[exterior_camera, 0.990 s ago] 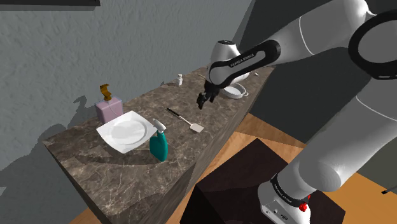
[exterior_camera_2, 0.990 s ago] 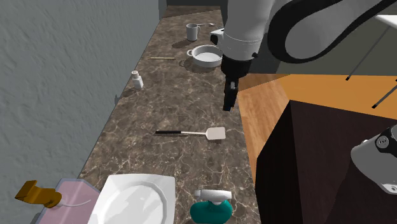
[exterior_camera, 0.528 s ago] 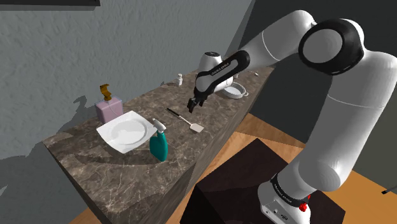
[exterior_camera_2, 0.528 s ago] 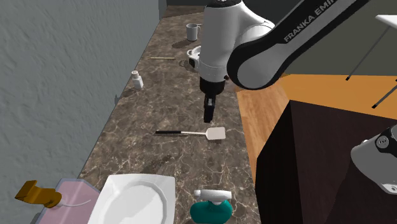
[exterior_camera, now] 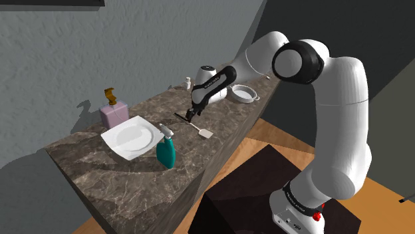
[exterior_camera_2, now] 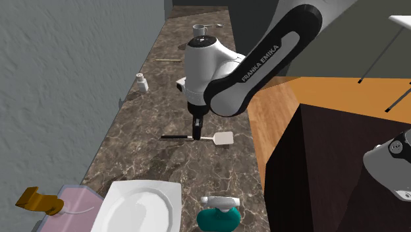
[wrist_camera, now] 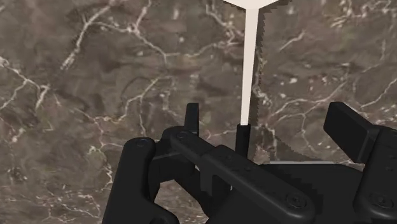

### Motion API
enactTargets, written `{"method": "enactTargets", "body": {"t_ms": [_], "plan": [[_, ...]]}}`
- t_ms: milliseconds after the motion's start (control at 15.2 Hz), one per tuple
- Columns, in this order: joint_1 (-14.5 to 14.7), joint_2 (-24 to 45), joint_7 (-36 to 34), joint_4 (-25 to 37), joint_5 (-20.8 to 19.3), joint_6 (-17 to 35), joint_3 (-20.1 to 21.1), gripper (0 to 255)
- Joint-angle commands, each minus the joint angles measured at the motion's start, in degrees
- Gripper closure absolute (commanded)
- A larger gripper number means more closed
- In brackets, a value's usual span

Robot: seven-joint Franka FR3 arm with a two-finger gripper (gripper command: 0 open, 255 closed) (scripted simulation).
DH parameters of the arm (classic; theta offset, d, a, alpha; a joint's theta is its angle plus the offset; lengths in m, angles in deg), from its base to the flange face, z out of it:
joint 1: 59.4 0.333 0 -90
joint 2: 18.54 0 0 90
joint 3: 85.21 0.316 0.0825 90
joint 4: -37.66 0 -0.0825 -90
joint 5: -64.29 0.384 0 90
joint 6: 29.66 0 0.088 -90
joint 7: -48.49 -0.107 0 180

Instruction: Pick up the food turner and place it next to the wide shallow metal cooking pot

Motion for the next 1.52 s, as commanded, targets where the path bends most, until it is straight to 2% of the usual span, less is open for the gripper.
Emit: {"method": "enactTargets", "body": {"t_ms": [0,396,924,990,1452], "plan": [[-0.1,1.9,0.3,1.5,0.0,0.4,0.1,0],[0.0,6.6,0.3,3.7,-0.1,3.1,0.1,0],[0.0,6.6,0.3,3.6,-0.1,3.1,0.1,0],[0.0,6.6,0.3,3.6,-0.1,3.1,0.1,255],[0.0,6.6,0.3,3.6,-0.1,3.1,0.1,255]]}}
